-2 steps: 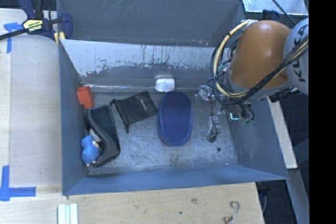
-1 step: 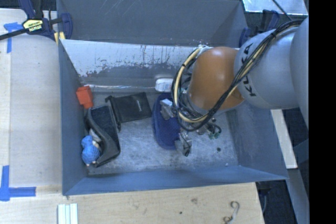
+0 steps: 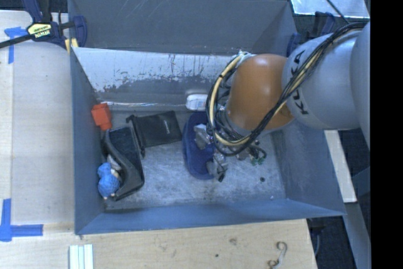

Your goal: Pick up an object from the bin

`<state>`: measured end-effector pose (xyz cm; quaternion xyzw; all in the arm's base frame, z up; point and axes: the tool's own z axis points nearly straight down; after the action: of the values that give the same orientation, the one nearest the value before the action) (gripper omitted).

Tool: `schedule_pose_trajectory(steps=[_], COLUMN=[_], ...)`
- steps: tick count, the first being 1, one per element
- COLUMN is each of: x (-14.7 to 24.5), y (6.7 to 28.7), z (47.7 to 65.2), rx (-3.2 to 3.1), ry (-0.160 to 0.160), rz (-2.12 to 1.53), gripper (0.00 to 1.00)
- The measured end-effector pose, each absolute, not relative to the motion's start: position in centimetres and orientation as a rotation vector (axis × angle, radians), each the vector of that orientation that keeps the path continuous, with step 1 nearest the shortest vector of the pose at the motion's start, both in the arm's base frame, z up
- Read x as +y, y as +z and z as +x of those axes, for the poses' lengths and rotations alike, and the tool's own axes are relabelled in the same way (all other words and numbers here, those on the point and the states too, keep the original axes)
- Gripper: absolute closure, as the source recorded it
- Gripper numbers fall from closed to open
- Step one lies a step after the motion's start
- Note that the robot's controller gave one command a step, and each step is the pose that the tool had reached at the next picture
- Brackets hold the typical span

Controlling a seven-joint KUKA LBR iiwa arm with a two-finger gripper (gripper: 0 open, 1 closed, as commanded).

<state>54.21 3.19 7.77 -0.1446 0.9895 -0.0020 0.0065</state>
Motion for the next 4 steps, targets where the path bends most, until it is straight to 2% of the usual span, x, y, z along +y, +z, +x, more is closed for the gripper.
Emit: schedule_pose_trajectory(steps=[1,2,3,4], x=[3.1,3.1,2.9,3.2], y=[12.8,10.4,10.0,19.7], z=[52.8,52.9,55.8,56.6], rx=[3.132,3.098,3.012,3.006], ry=[0.001,0.000,0.001,0.005], rz=[0.120,0.523,0.879,0.875], gripper=[1.00,1.00,1.00,1.00])
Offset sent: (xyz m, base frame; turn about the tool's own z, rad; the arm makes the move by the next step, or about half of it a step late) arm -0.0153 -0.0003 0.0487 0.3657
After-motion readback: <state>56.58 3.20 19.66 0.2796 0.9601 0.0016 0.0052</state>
